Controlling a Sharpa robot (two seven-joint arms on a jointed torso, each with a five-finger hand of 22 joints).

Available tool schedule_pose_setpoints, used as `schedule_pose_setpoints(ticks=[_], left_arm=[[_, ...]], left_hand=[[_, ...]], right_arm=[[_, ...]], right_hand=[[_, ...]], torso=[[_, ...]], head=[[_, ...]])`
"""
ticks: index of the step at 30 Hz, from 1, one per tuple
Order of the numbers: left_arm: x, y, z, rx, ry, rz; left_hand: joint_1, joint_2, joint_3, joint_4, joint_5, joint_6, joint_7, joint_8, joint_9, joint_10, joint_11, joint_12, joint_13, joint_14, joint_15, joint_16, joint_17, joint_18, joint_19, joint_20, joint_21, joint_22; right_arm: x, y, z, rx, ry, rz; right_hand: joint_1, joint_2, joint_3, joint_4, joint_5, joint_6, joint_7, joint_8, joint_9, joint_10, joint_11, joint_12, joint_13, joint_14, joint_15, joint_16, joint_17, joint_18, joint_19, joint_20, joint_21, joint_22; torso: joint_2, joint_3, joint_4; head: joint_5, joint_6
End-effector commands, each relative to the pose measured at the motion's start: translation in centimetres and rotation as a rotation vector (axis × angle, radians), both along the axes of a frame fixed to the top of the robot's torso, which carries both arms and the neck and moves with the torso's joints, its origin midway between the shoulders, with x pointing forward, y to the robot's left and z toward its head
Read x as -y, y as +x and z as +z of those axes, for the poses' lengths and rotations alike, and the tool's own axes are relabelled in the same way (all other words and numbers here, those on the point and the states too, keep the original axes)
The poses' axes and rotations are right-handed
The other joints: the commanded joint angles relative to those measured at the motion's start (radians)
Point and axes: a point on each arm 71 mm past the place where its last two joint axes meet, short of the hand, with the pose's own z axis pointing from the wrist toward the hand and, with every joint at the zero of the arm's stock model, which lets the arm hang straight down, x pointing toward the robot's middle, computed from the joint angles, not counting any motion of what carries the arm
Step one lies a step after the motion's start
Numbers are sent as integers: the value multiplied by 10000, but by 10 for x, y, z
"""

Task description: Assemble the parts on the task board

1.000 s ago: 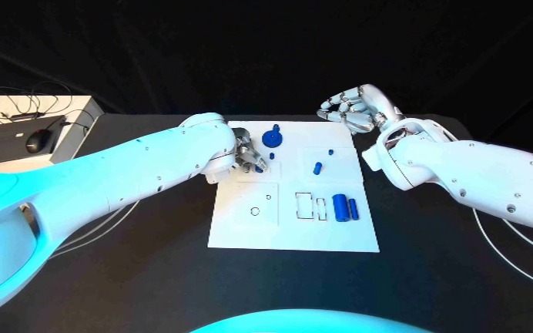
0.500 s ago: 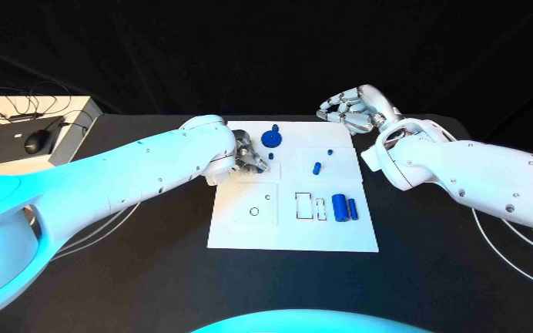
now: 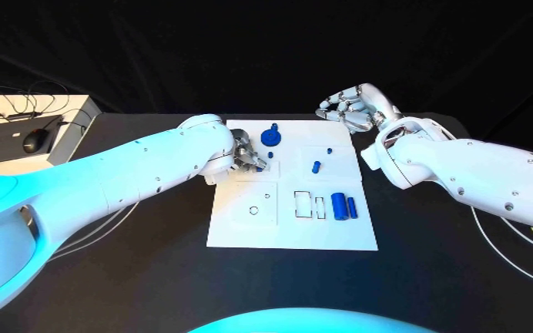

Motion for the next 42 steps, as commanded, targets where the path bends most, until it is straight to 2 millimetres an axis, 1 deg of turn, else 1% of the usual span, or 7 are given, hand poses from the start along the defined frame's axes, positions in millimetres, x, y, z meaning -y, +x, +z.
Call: schedule_pose_setpoints(ticks=[1, 8, 13, 17, 26, 32, 42], left_arm=[[-2, -5, -10, -394, 185, -123], [-7, -6, -9, -394, 222, -106], [-10, -6, -7, -256, 244, -78], [-12, -6, -6, -169, 226, -74], [-13, -7, -1, 89, -10, 30], [-12, -6, 7, 323, -435, 197], [-29, 5, 36, 595, -1656, 894]], left_hand=[[108, -34, -72, 13, 2, 14, -51, -19, 6, -15, 5, 36, -8, 2, -18, 32, -5, -144, 46, 3, -58, 14], [64, -166, -480, 105, -41, 58, -52, 0, 6, -7, 6, 45, -18, 6, -16, 46, 8, -155, 56, -1, -83, 54], [104, -165, -2173, 135, -113, 97, -41, 37, 40, -30, 49, 67, -8, 3, -7, 38, -4, -153, 67, 10, -109, 107], [40, -182, -2534, 423, -1069, 94, -4, 81, 89, -37, 46, 89, 3, 3, 5, 39, -9, -141, 69, 13, -133, 117], [202, -1024, -2063, 1712, -2333, 78, 19, 136, 134, -105, 60, 159, 17, -5, -1, 34, -34, -126, 81, 7, -197, 170], [8, -1164, -2011, 1802, -3383, 58, 27, 119, 116, -128, 71, 162, 7, -16, 4, 6, -71, -115, 84, 14, -224, 182], [350, -1165, -929, 1773, -3317, -491, 659, -1216, -1549, -889, 531, 210, 25, -309, 362, -586, -707, 292, -534, 482, -1164, -590]], right_arm=[[-1, 0, 0, 11, -77, 138], [0, 0, 0, 17, -79, 122], [0, -1, 0, 15, -80, 118], [0, -1, -1, 11, -79, 122], [1, -1, -2, 1, -80, 112], [1, -2, -2, -6, -79, 109], [4, -2, -3, -17, -96, 55]], right_hand=[[-75, 54, -62, 20, 56, 50, 49, -64, -9, -20, -50, -69, 13, 52, -15, -5, 11, -172, 915, -43, 25, 1917], [-75, 54, -62, 20, 56, 50, 49, -64, -9, -20, -50, -69, 13, 52, -15, -5, 11, -172, 915, -43, 25, 1917], [-73, 55, -61, 17, 57, 50, 48, -64, -11, -19, -51, -69, 13, 52, -15, -9, 13, -173, 915, -43, 25, 1916], [-66, 57, -58, 9, 59, 51, 47, -64, -15, -16, -52, -71, 15, 53, -16, -20, 18, -173, 915, -43, 26, 1914], [-66, 57, -58, 9, 59, 51, 47, -64, -15, -16, -52, -71, 15, 53, -16, -20, 18, -173, 915, -43, 26, 1914], [-66, 57, -58, 9, 59, 51, 47, -64, -15, -16, -52, -71, 15, 53, -16, -20, 18, -173, 915, -43, 26, 1914], [-66, 57, -58, 9, 59, 51, 47, -64, -15, -16, -52, -71, 15, 53, -16, -20, 18, -173, 915, -43, 26, 1914]], torso=[[-6, 0, 3], [-9, 3, 9], [-13, 5, 10], [-14, 5, 9], [-8, 8, 2], [-12, 1, 6], [-25, 21, 12]], head=[[-15, -13], [-27, -27], [-42, -27], [-34, -24], [-25, -2], [-27, 44], [-52, 128]])
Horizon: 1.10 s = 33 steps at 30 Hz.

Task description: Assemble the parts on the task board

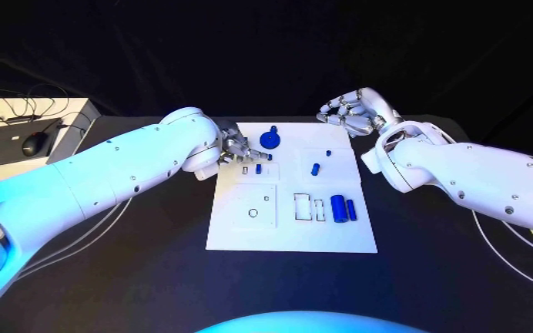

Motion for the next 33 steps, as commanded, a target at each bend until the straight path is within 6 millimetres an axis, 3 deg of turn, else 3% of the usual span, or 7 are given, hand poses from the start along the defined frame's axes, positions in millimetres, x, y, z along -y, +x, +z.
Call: schedule_pose_setpoints(ticks=[1, 3, 5, 8, 11, 17, 33], left_arm=[[-6, 3, 7, 52, -593, 280], [-12, 8, 13, 131, -744, 436], [-17, 12, 18, 215, -825, 579], [-25, 18, 24, 269, -839, 794], [-31, 24, 27, 267, -763, 974], [-38, 36, 32, 480, -575, 1351], [-38, 60, 27, 417, -115, 1799]], left_hand=[[127, -61, 463, -16, 64, -132, 208, -411, -613, -258, 105, 22, -66, -139, 142, -230, -244, 241, -259, 136, -373, -321], [214, -15, 573, -72, 93, -176, 365, -722, -1543, -402, 226, -35, -331, -262, 242, -358, -400, 436, -375, 332, -670, -548], [256, -161, 981, -78, 83, -204, 386, -608, -1902, -458, 238, 44, -493, -277, 277, -388, -457, 490, -382, 402, -724, -556], [250, -129, 980, -88, 86, -379, 499, -699, -2306, -510, 309, 33, -646, -291, 320, -395, -484, 514, -394, 430, -770, -570], [226, -124, 980, -75, 80, -410, 523, -513, -2971, -572, 330, 132, -891, -318, 333, -395, -522, 560, -413, 480, -860, -578], [232, -142, 979, -43, 82, -543, 578, -418, -3350, -635, 368, 214, -1024, -327, 362, -367, -521, 584, -408, 513, -872, -526], [235, -139, 1172, -54, 85, -662, 516, 184, -3369, -671, 333, 334, -1162, -303, 338, -243, -396, 581, -359, 510, -823, -362]], right_arm=[[0, 0, 0, 41, -73, 113], [1, 0, 0, 40, -78, 95], [1, 0, 0, 40, -82, 81], [1, 0, 0, 41, -82, 73], [2, 0, 0, 43, -78, 69], [2, -1, 1, 52, -71, 60], [-2, -1, 5, 153, -18, 143]], right_hand=[[-67, 57, -58, 9, 59, 51, 47, -64, -15, -17, -52, -32, 11, 53, -16, -20, 10, -173, 915, -43, 26, 1920], [-67, 57, -58, 9, 59, 51, 47, -64, -15, -17, -52, -32, 11, 53, -16, -20, 10, -173, 915, -43, 26, 1920], [-67, 57, -58, 9, 59, 51, 47, -64, -15, -17, -52, -32, 11, 53, -16, -20, 10, -173, 915, -43, 26, 1920], [-67, 57, -58, 9, 59, 51, 47, -64, -15, -17, -52, -32, 11, 53, -16, -20, 10, -173, 915, -43, 26, 1920], [-67, 57, -58, 9, 59, 51, 47, -64, -15, -17, -52, -32, 11, 53, -16, -20, 10, -173, 915, -43, 26, 1920], [-75, 57, -62, 9, 58, 51, 48, -65, -17, -12, -52, -29, 13, 54, -15, -22, 14, -173, 915, -43, 27, 1919], [-88, 56, -67, 10, 57, 51, 49, -68, -20, -5, -51, -26, 17, 55, -15, -25, 19, -173, 915, -43, 28, 1918]], torso=[[-9, 16, 6], [-9, 13, 12], [6, 2, 3], [27, 1, -19], [68, -1, -37], [126, -20, -52], [370, -107, -115]], head=[[-9, 27], [12, 87], [30, 133], [56, 180], [40, 279], [41, 337], [107, 529]])
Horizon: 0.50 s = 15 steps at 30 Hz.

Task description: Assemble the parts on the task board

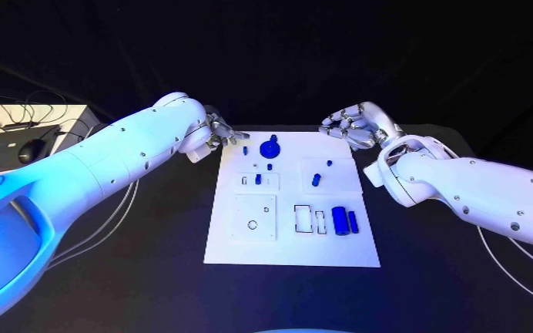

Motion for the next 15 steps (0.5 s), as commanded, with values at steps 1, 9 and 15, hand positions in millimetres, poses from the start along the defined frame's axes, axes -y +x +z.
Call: schedule_pose_setpoints(ticks=[1, 9, 15], left_arm=[[2, 2, -3, -107, 118, -287], [0, 5, -9, -170, 433, -267], [4, 6, -11, -178, 391, -438]], left_hand=[[64, 1, 220, 2, 32, -59, -29, 132, 70, -60, -2, 69, -15, 1, 32, 72, 20, 48, 12, 41, 0, 34], [-405, -356, 1542, -162, 10, -554, -274, 1641, 1746, 19, -160, 119, -4, 122, -85, 215, 225, -40, 153, -63, 196, 281], [-502, -375, 211, 84, 14, -652, -392, 2073, 2464, 56, -222, 171, 22, 188, -137, 316, 377, -93, 243, -110, 334, 450]], right_arm=[[-2, 0, 2, 110, -56, 131], [-4, 0, 4, 161, -36, 173], [-5, 0, 4, 178, -35, 184]], right_hand=[[-46, 15, -67, 10, 57, 51, 49, -68, -7, -5, -51, -26, 10, 55, -15, -25, 9, -173, 915, -43, 28, 1913], [-46, 15, -67, 10, 57, 51, 49, -68, -7, -5, -51, -26, 10, 55, -15, -25, 9, -173, 915, -43, 28, 1913], [-46, 15, -67, 10, 57, 51, 49, -68, -7, -5, -51, -26, 10, 55, -15, -25, 9, -173, 915, -43, 28, 1913]], torso=[[98, -32, -26], [207, -37, -60], [244, -36, -78]], head=[[12, 47], [10, 132], [-27, 147]])
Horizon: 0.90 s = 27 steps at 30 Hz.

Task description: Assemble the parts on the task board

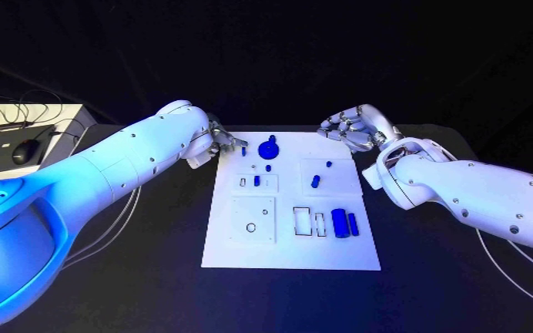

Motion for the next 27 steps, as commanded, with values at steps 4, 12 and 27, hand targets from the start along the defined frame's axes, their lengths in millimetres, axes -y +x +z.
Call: schedule_pose_setpoints(ticks=[4, 12, 27], left_arm=[[7, 1, 1, 31, -101, -428], [12, 0, 1, -3, -314, -387], [17, -1, -4, -411, -493, -623]], left_hand=[[-88, 80, -287, 38, 19, -44, -50, 208, 298, 27, -126, 71, 23, 113, -46, 150, 137, -113, 147, -38, 131, 130], [-138, 65, -308, 45, 23, -111, -28, 196, 344, -4, -109, 69, 29, 95, -35, 133, 125, -114, 127, -36, 108, 128], [425, 323, 948, -260, 44, -90, -23, 138, 411, -21, -106, 57, 34, 64, -36, 135, 147, -115, 100, -27, 81, 171]], right_arm=[[-2, 0, 2, 112, -67, 127], [-3, 1, 2, 118, -77, 135], [-5, 1, 1, 118, -90, 160]], right_hand=[[-47, 15, -67, 10, 57, 51, 49, -67, -8, -5, -51, -26, 12, 55, -15, -25, 11, -173, 915, -43, 28, 1915], [-47, 15, -67, 10, 57, 51, 49, -67, -8, -5, -51, -26, 12, 55, -15, -25, 11, -173, 915, -43, 28, 1915], [-32, 19, -56, 5, 68, 59, 46, -71, -14, 13, -54, -23, 20, 56, -17, -36, 22, -172, 914, -45, 29, 1911]], torso=[[41, 8, -9], [42, -3, 7], [48, -12, -10]], head=[[-15, -9], [-33, -51], [-41, -74]])
